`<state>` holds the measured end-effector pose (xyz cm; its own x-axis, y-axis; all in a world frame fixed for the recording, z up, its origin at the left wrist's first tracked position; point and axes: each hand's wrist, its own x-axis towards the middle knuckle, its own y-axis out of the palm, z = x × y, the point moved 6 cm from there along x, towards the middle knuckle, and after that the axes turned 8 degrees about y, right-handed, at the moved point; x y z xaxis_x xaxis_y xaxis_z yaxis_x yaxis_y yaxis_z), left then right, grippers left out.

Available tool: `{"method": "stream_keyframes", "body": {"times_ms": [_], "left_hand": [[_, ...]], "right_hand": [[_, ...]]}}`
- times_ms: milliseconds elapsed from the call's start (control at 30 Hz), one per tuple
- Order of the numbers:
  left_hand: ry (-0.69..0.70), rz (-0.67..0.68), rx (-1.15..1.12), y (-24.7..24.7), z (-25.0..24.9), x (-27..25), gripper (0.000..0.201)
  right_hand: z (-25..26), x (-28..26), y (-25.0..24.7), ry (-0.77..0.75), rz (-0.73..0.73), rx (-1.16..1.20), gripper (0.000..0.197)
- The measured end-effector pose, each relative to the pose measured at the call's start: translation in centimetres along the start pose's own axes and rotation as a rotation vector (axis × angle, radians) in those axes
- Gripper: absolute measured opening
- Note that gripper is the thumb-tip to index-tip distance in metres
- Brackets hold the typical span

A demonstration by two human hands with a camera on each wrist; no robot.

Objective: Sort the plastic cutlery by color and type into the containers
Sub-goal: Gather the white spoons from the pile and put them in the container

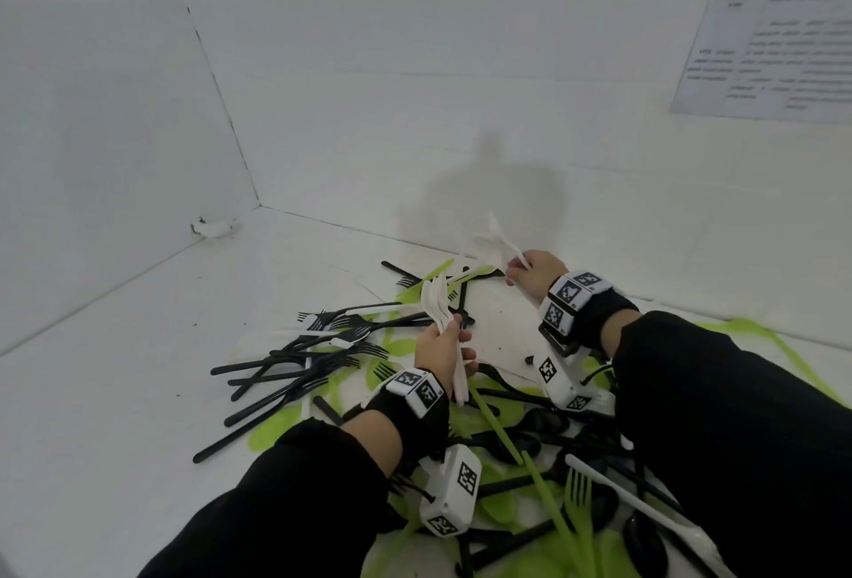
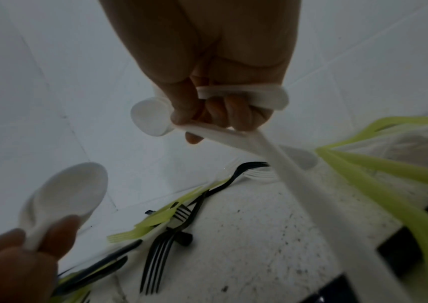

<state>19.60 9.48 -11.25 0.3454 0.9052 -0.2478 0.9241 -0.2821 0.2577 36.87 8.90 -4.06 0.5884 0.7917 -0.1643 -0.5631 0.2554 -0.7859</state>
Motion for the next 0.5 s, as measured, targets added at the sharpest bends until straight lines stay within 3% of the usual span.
{"method": "stream_keyframes", "body": {"times_ms": [300, 500], "left_hand": [[-0.018, 0.032, 0.012, 0.0, 0.3, -0.5, 0.015], [0.005, 0.028, 0.010, 0.3, -0.1, -0.7, 0.024]], "right_hand": [[1.3, -0.8, -3.9, -0.005, -0.120, 0.120, 0.028], [0.6, -3.0, -1.3, 0.101, 0.011, 0.345, 0.030]]}}
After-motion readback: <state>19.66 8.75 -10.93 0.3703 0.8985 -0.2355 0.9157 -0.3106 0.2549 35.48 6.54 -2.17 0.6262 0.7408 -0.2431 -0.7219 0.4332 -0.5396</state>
